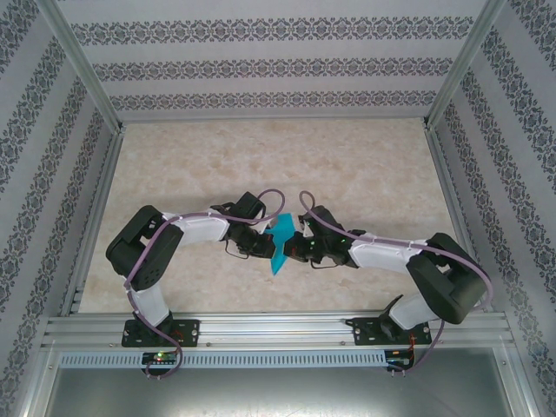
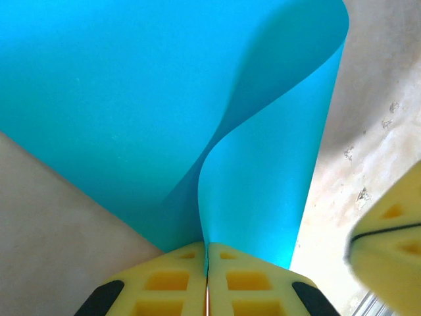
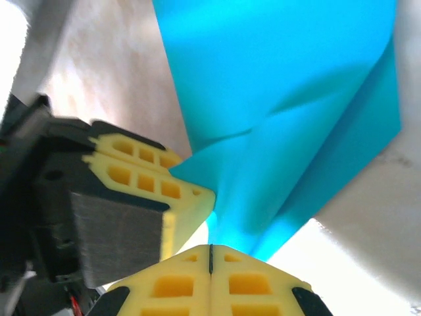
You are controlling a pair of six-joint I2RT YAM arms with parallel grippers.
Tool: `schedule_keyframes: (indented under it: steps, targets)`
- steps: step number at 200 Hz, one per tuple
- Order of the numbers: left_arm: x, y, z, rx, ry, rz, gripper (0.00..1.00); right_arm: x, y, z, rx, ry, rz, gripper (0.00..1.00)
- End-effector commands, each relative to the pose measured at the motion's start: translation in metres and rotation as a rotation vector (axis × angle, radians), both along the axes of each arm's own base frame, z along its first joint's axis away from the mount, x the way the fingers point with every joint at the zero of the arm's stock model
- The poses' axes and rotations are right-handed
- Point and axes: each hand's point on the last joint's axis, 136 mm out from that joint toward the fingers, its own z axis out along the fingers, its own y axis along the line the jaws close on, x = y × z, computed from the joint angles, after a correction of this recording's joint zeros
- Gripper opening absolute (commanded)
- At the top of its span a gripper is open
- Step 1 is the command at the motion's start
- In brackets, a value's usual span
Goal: Fold a paper plane with a square sheet of paper (pick it up from the middle)
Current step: Third fold the triangle at the center of the table.
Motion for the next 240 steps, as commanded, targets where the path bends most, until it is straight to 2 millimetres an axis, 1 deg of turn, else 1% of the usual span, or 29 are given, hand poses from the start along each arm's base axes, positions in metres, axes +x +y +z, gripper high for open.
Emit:
schedule_keyframes:
  steps: [1,14,68,121,137,167,187,217,240]
  targets:
    - [-0.001,-0.004,-0.001,0.009,-0.007,-0.038,0.10,0.006,-0.002,0.009,0.008,-0.028,0.003,0.00]
    - [-0.001,-0.004,-0.001,0.009,-0.007,-0.040,0.10,0.007,0.003,0.010,0.016,-0.024,0.019,0.00]
    - [-0.002,-0.003,-0.002,0.015,-0.005,-0.042,0.10,0.014,0.015,0.001,0.013,0.000,0.029,0.00]
    - [-0.002,-0.003,-0.005,0.022,0.002,-0.043,0.10,0.005,0.025,-0.005,0.023,0.029,0.067,0.00]
    - [-0.003,-0.003,-0.005,0.024,0.004,-0.045,0.10,0.003,0.025,-0.009,0.016,0.037,0.065,0.00]
    - [-0.003,-0.003,-0.005,0.024,0.005,-0.046,0.10,0.000,0.021,-0.024,-0.013,0.069,0.073,0.00]
    - [-0.003,-0.003,-0.004,0.025,0.001,-0.045,0.10,-0.007,0.013,-0.037,-0.055,0.102,0.070,0.00]
    - [-0.003,-0.002,-0.005,0.029,0.007,-0.043,0.10,-0.015,0.005,-0.046,-0.083,0.119,0.070,0.00]
    - [-0.003,-0.002,-0.005,0.032,0.008,-0.044,0.10,-0.017,0.000,-0.054,-0.105,0.130,0.062,0.01]
